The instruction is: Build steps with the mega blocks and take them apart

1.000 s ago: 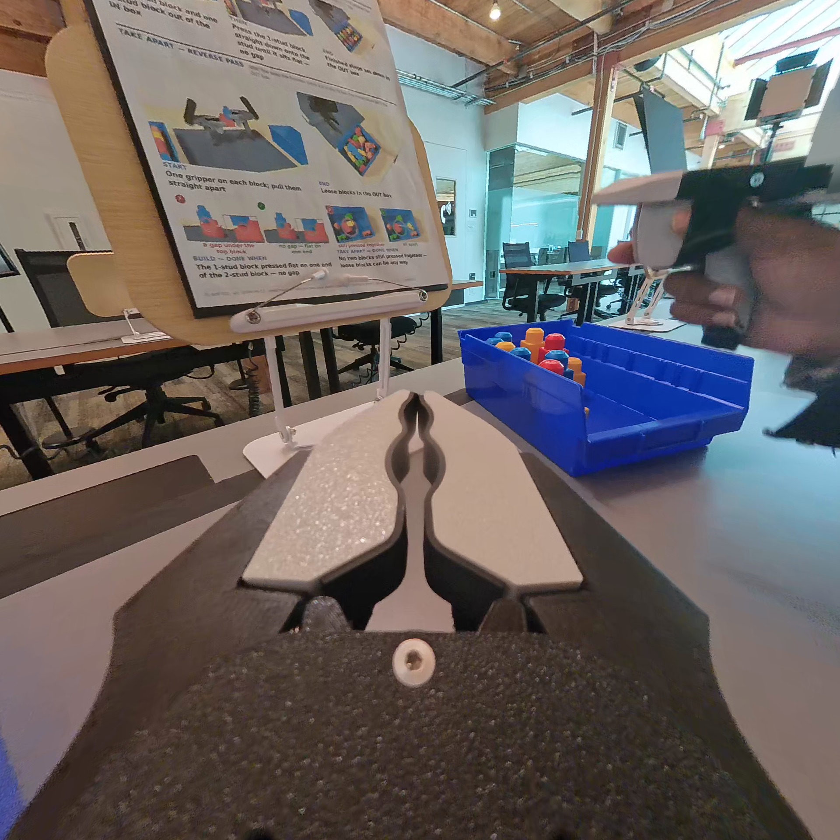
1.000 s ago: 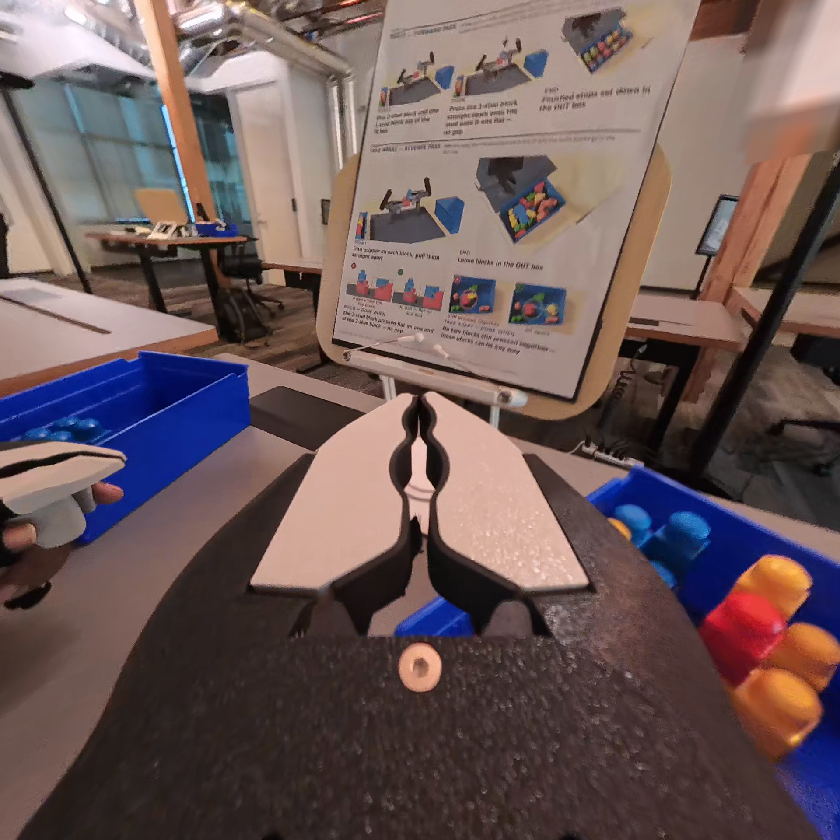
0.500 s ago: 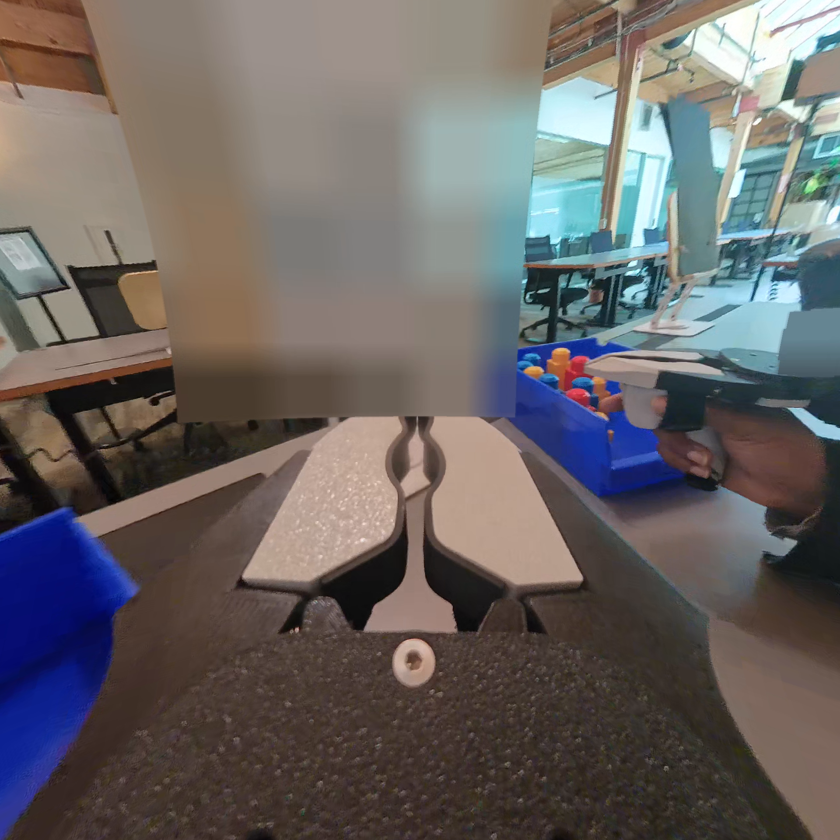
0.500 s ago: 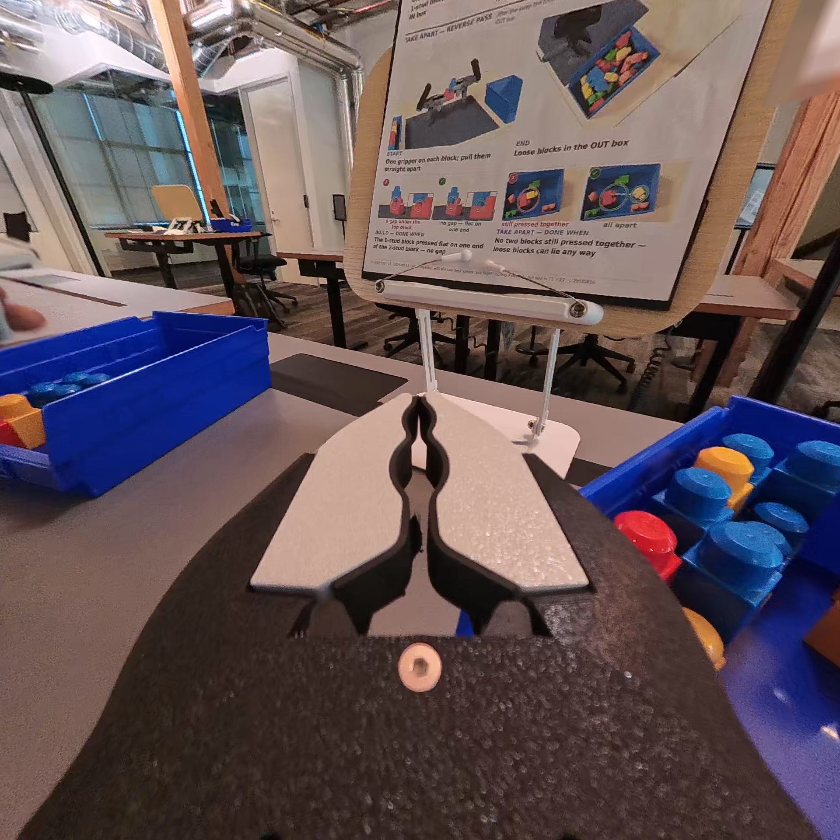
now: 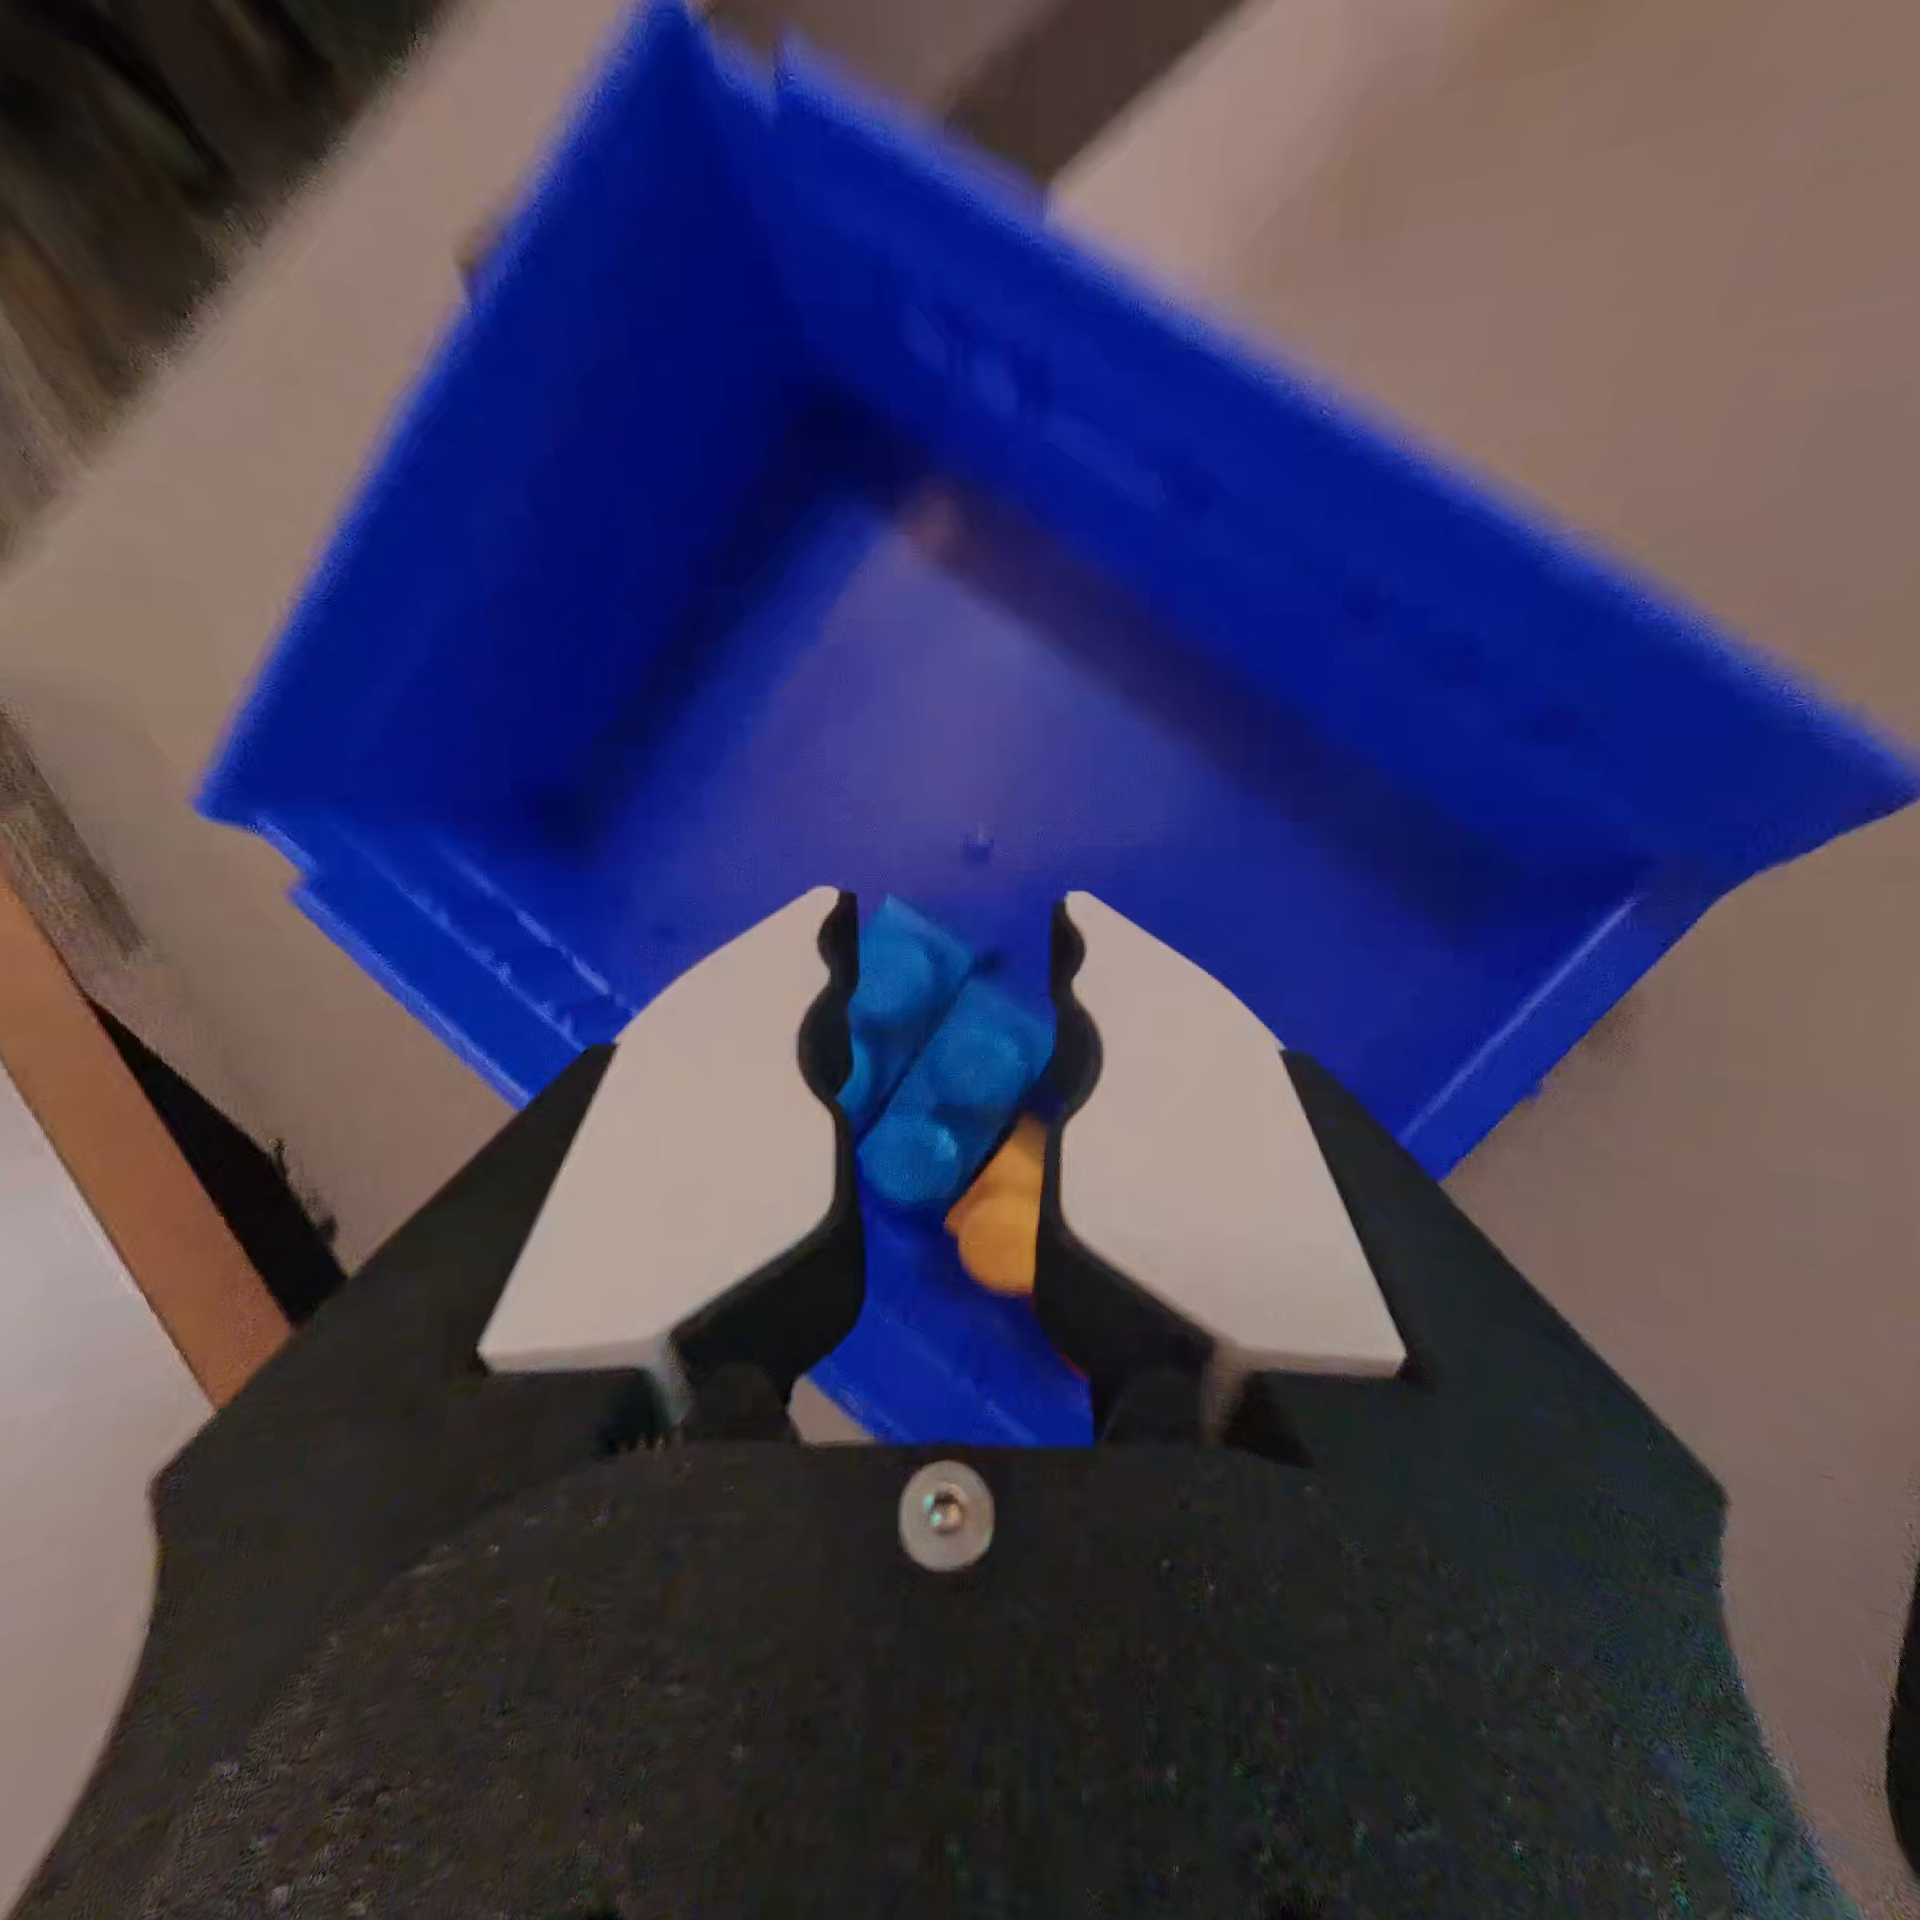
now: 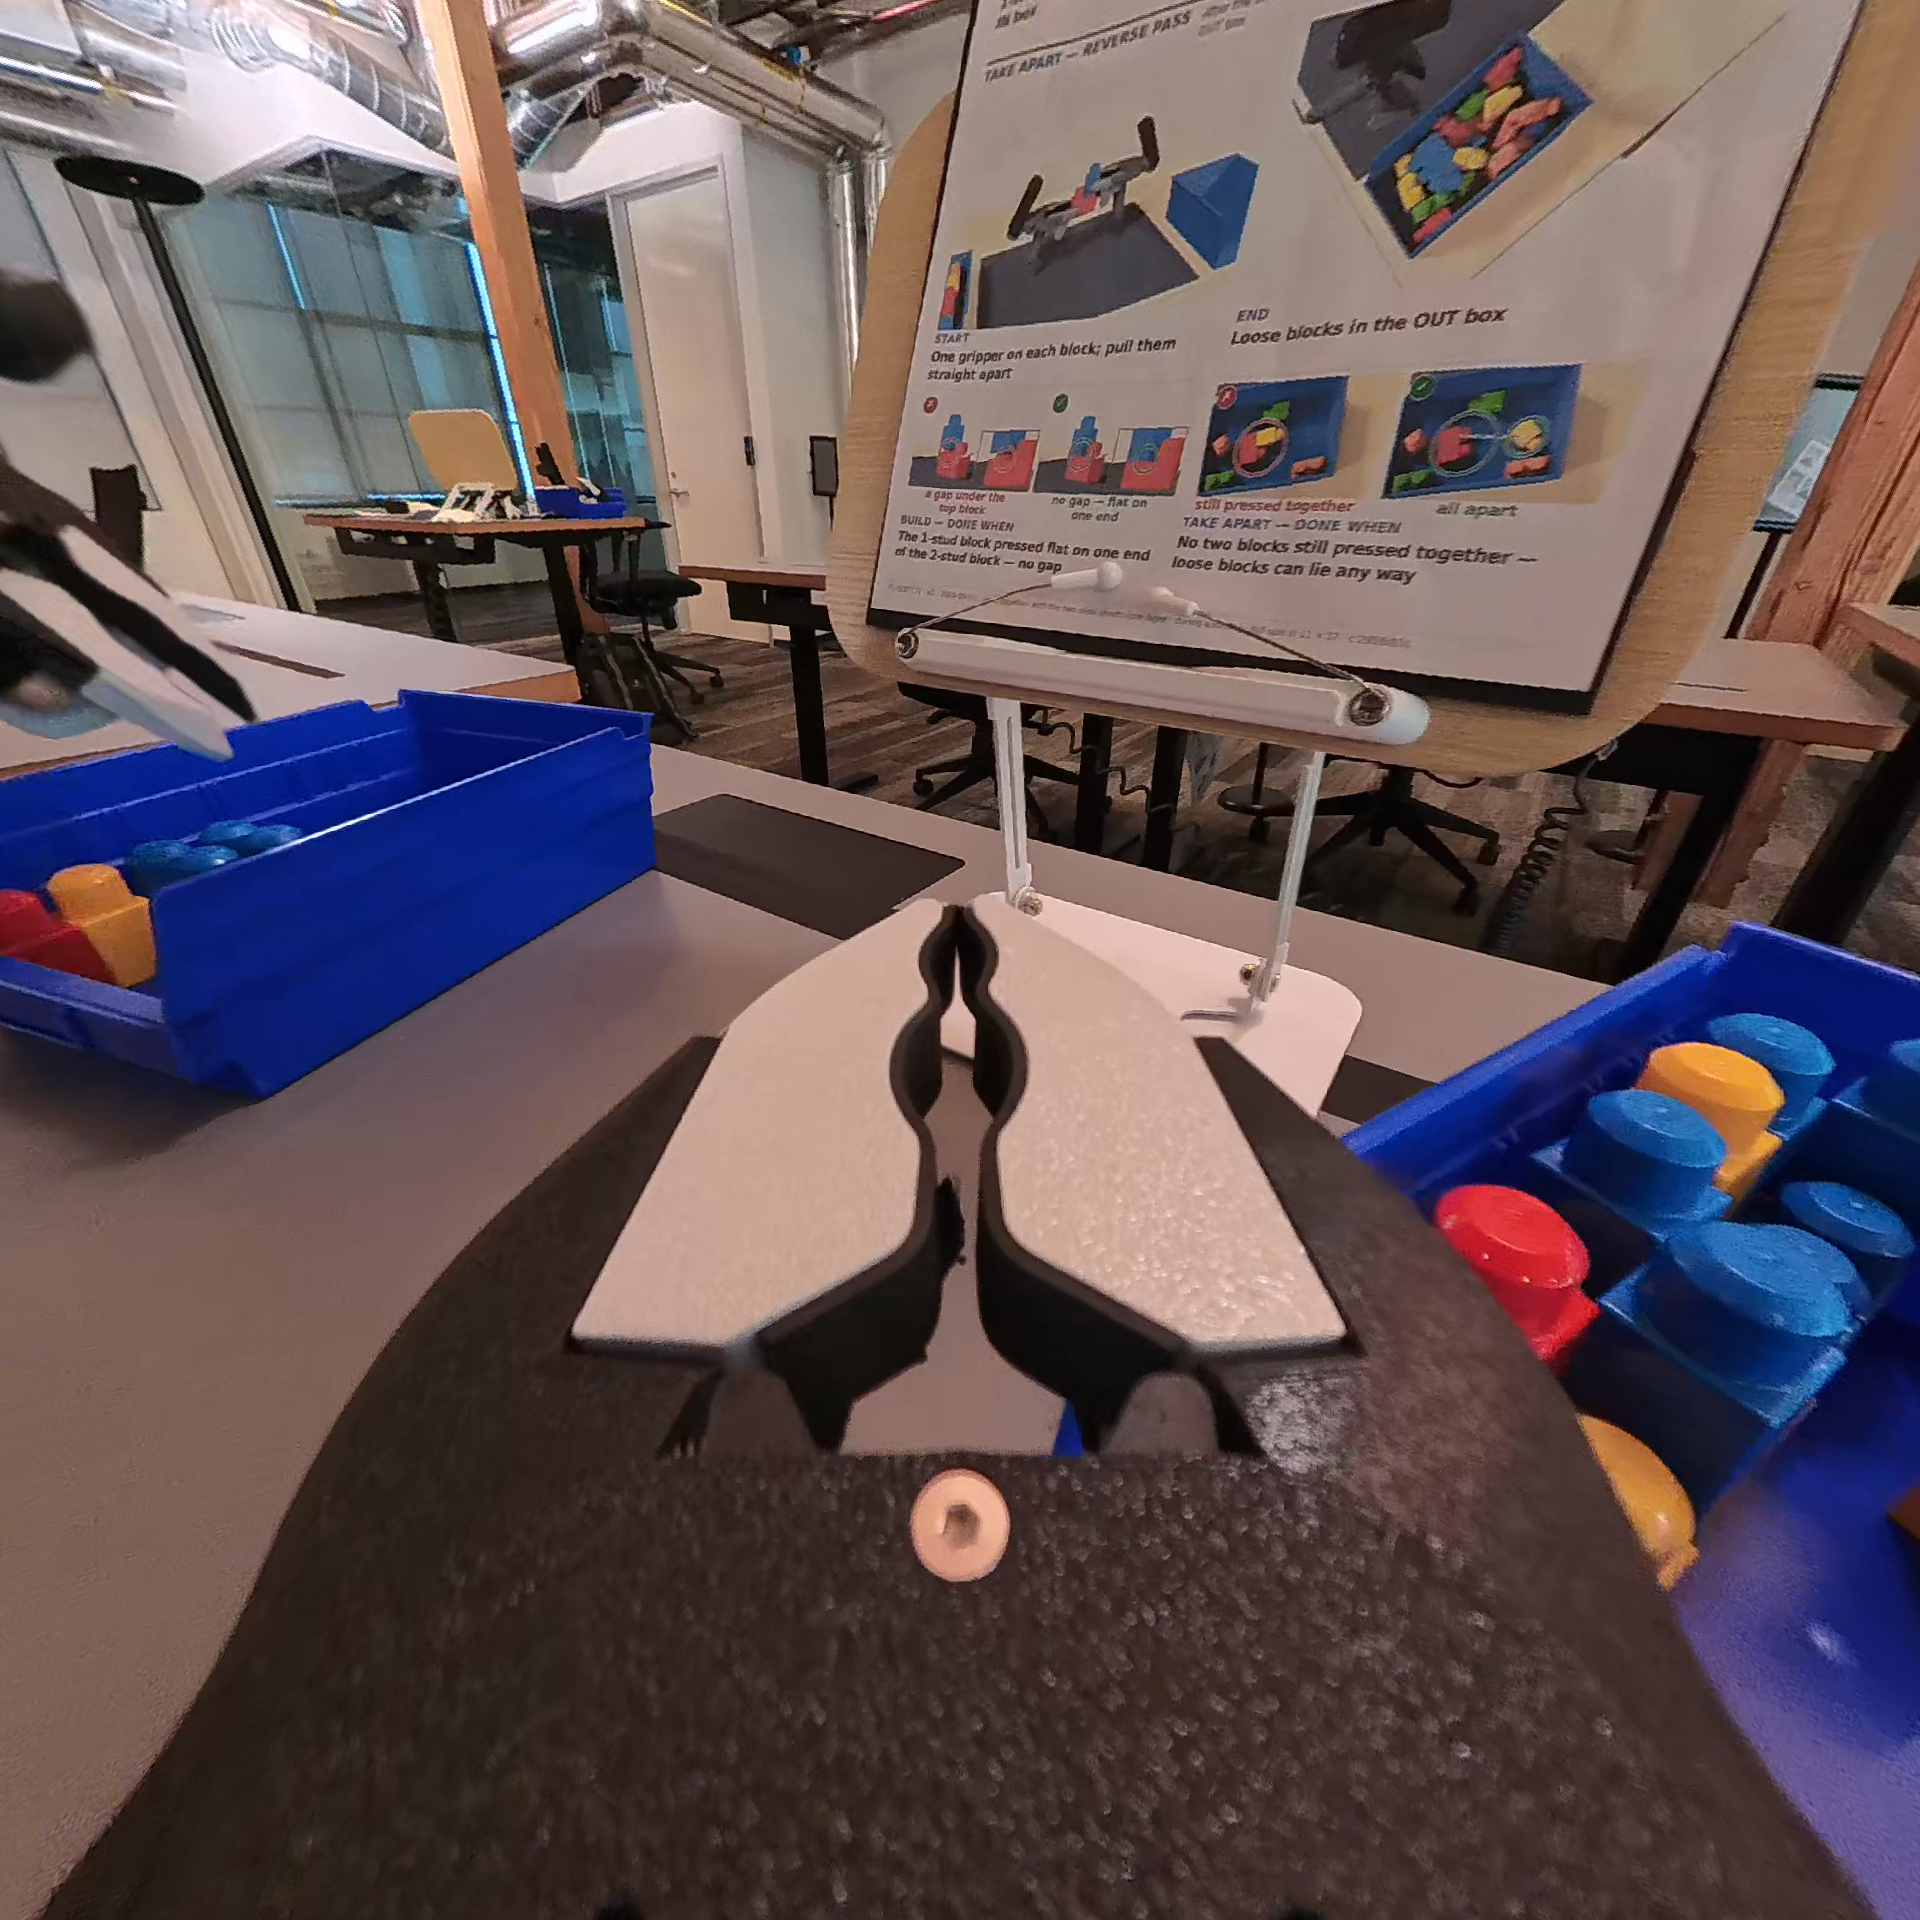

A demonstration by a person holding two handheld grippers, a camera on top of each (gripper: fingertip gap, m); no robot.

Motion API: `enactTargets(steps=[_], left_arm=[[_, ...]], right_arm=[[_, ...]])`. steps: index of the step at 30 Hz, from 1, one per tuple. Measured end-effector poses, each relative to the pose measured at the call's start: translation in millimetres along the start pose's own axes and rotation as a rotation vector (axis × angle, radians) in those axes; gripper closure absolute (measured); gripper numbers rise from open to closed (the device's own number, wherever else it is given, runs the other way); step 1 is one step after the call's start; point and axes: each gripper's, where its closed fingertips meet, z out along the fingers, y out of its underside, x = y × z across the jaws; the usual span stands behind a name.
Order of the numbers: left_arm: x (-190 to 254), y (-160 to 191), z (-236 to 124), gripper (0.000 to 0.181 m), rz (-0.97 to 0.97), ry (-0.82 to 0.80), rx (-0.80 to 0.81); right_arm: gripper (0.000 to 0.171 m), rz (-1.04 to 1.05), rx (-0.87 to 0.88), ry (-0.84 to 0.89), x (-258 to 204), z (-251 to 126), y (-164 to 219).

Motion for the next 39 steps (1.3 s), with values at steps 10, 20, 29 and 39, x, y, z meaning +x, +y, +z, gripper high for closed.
enactTargets(steps=[10, 20, 29, 39], left_arm=[[-15, 54, 48, 0.14, -0.047, 0.066, -0.357], [-18, 51, 60, 0.151, 0.002, 0.042, -0.421], [-16, -30, -19, 0.151, 0.061, -0.123, -0.072], [137, -95, -71, 0.151, 0.312, 0.039, 0.013]], right_arm=[[0.171, 0.001, -0.033, -0.042, -6, 4, 10], [0.171, 0.001, -0.053, -0.065, -9, 7, 16], [0.171, -0.001, -0.041, -0.06, -8, 5, 12], [0.171, -0.017, -0.036, -0.062, -12, 2, 11]])
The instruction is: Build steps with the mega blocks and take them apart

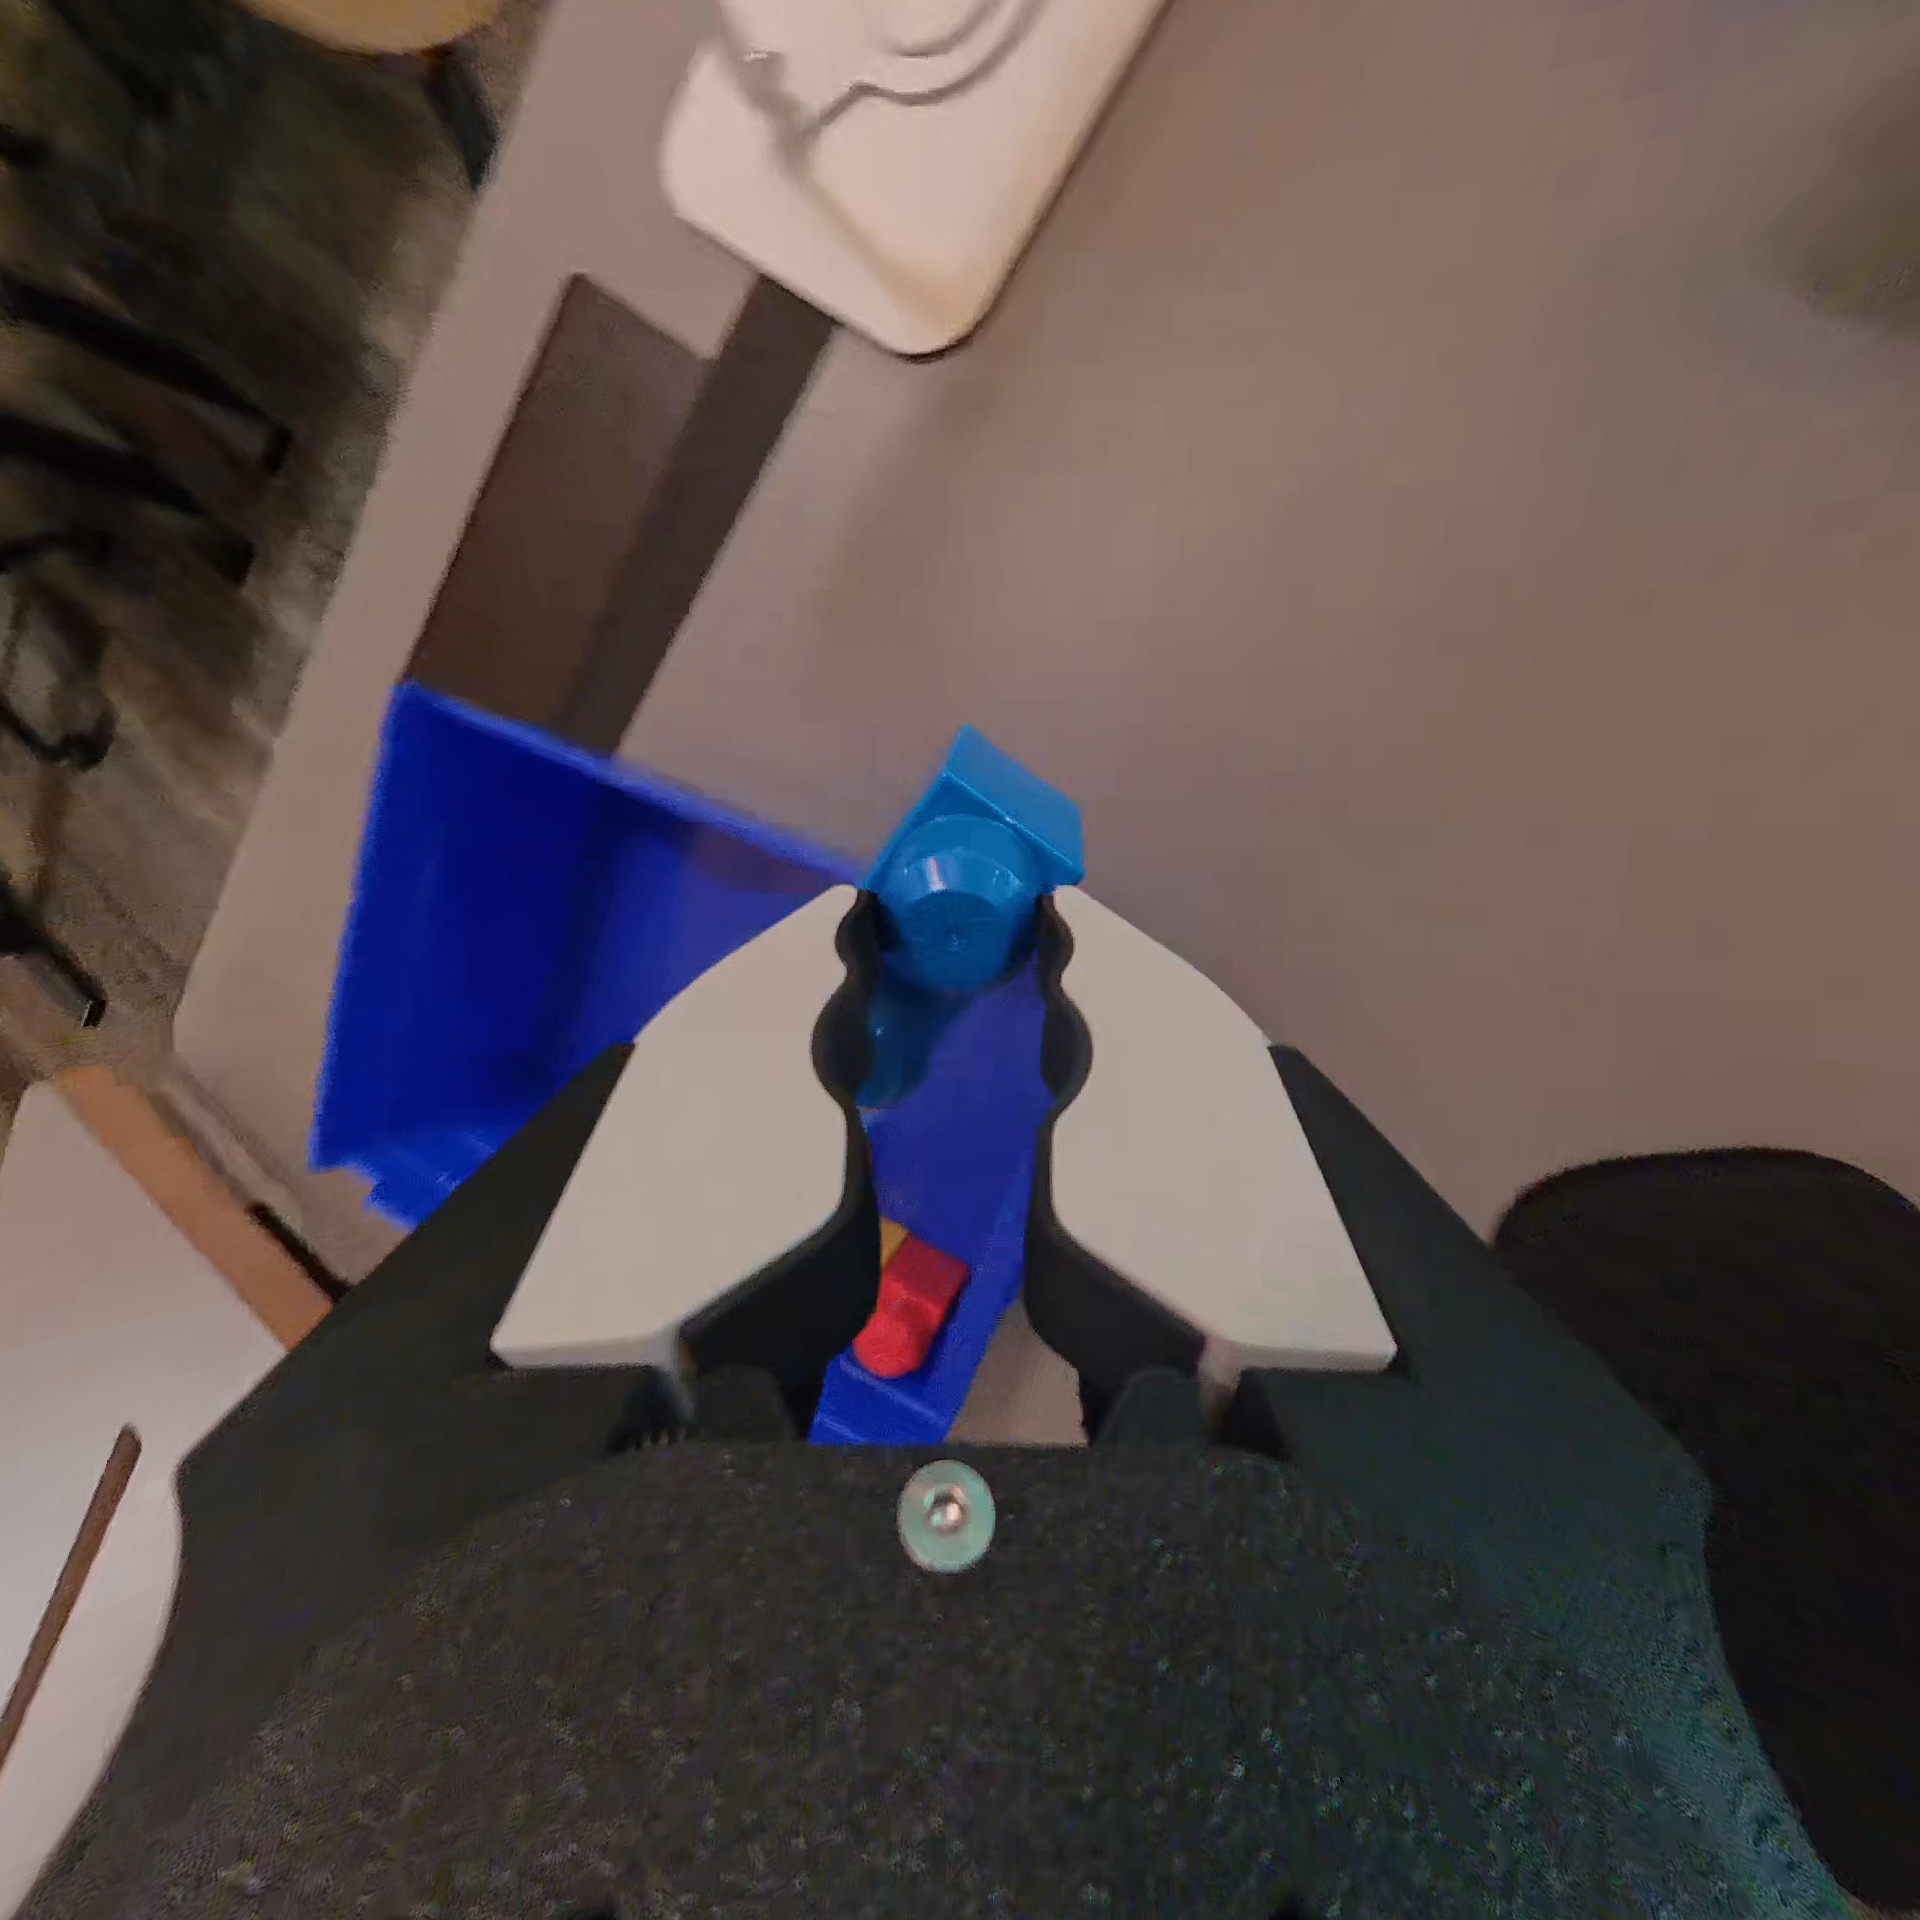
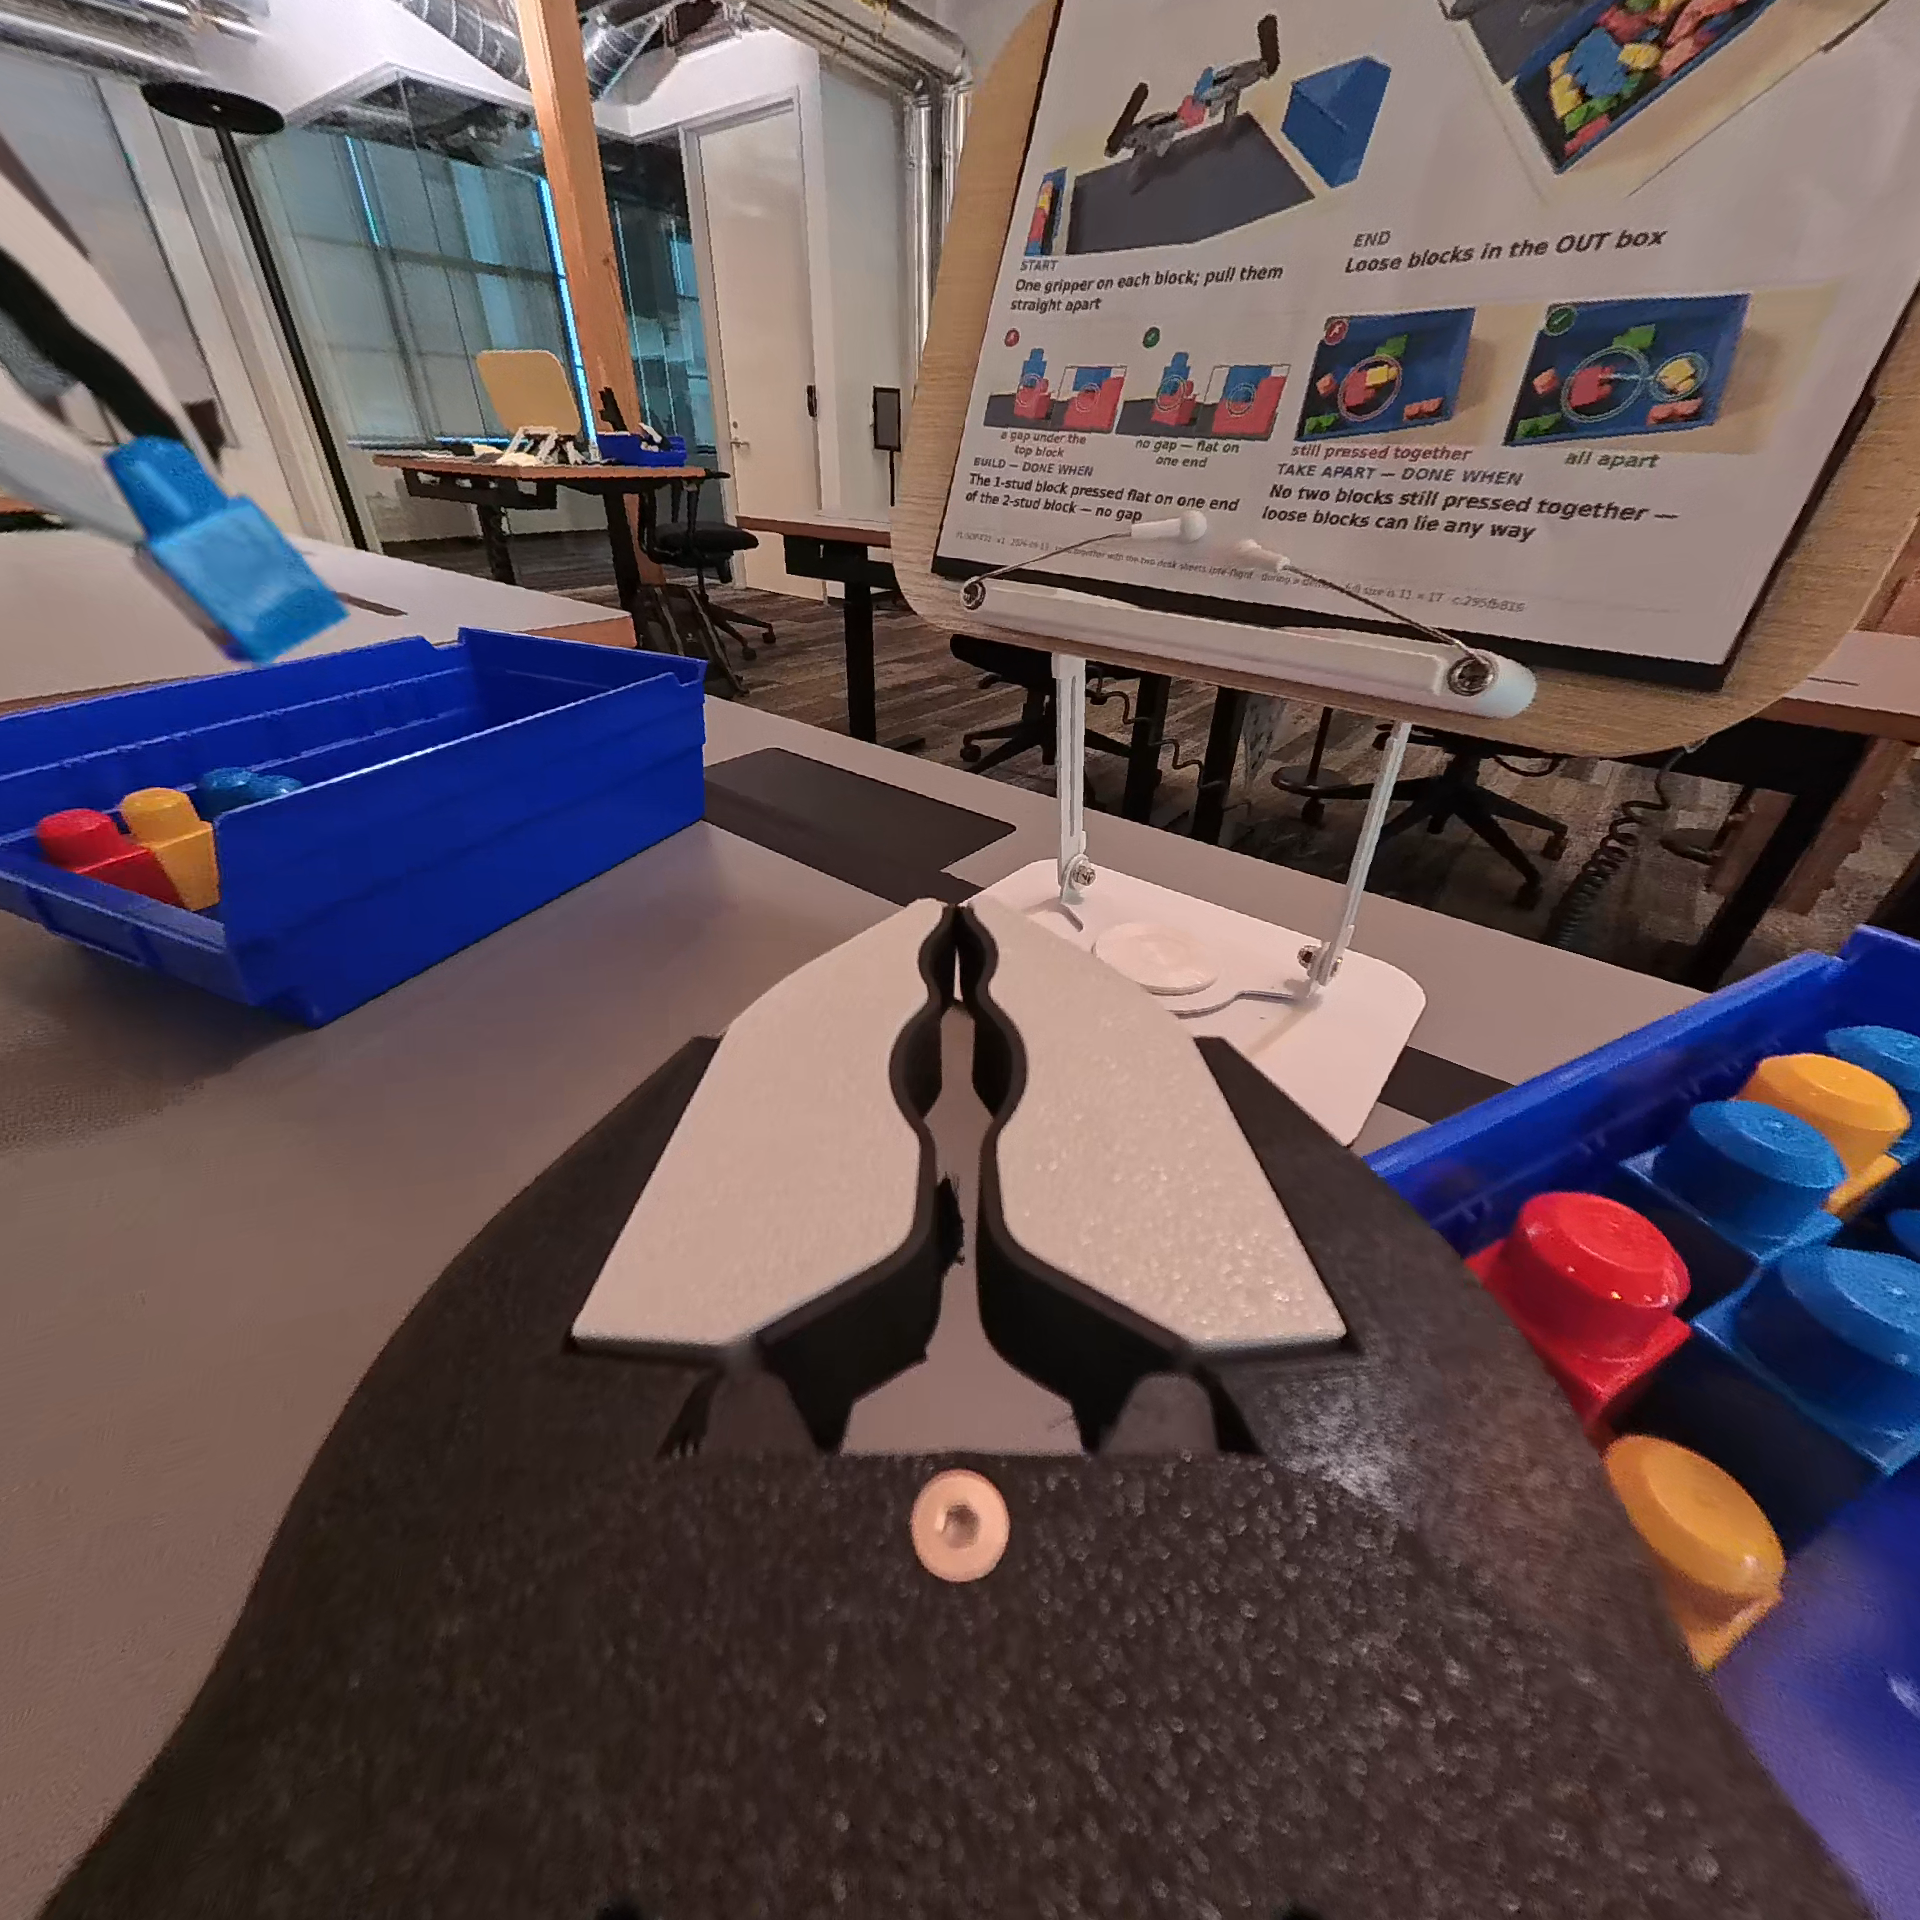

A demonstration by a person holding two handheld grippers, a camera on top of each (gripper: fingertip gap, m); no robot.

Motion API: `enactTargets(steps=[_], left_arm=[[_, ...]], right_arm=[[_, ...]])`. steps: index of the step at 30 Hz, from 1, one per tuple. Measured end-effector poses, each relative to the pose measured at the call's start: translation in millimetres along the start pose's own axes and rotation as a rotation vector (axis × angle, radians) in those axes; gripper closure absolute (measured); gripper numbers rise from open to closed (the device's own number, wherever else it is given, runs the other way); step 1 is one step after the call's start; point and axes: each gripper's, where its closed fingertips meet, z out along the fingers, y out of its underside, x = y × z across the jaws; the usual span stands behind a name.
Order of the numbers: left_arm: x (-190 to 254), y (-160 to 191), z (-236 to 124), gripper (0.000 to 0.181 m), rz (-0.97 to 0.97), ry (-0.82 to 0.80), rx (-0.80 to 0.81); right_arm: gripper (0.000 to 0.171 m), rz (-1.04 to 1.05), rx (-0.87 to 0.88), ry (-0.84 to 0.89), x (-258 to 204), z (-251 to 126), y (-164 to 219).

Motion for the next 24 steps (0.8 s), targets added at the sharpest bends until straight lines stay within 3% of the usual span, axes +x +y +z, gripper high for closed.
enactTargets(steps=[9, 17, 24], left_arm=[[108, -27, 74, 0.151, 0.124, 0.218, -0.089], [143, -21, 131, 0.152, 0.159, 0.242, -0.162], [148, -23, 137, 0.152, 0.146, 0.258, -0.11]], right_arm=[[0.171, 0.006, 0.027, 0.021, 8, -6, -7], [0.171, 0.007, 0.036, 0.033, 12, -8, -9], [0.171, 0.003, 0.034, 0.029, 10, -7, -9]])
